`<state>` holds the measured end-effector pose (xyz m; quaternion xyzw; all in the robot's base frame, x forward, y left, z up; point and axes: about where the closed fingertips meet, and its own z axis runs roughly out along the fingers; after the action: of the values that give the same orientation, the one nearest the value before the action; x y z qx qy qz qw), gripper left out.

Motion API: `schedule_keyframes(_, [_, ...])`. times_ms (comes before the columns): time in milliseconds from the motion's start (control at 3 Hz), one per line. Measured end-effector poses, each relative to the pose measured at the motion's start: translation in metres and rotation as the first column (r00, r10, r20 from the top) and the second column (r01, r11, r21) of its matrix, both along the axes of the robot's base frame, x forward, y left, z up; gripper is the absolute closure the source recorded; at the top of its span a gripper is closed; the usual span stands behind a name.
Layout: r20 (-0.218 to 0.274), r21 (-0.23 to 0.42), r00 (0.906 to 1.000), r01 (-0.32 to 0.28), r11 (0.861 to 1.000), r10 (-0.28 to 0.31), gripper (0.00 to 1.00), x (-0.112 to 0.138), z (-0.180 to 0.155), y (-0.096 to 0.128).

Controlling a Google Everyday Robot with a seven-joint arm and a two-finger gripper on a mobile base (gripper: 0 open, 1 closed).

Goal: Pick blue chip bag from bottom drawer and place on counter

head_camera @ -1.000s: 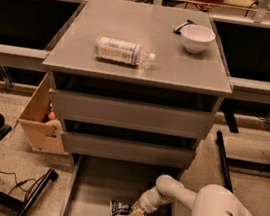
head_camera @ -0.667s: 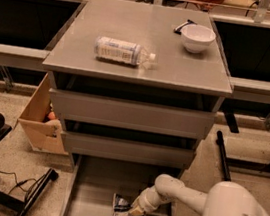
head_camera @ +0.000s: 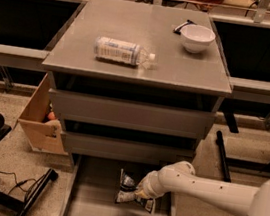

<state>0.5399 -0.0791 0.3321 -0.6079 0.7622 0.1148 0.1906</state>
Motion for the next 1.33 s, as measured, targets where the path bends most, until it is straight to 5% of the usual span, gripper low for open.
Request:
schedule_keyframes(667, [-0.075, -0.046, 0.9965, -0.039, 0.998, 0.036, 1.0, -0.118, 0.14, 0.025])
schedule_keyframes(1000, [-0.012, -0.047, 0.9998, 0.013, 0.999, -0.013, 1.0, -0.135, 0.256, 0.009])
schedule_keyframes(1333, [0.033, -0.047, 0.9978, 0.06, 0.997, -0.058, 1.0, -0.12, 0.322, 0.006])
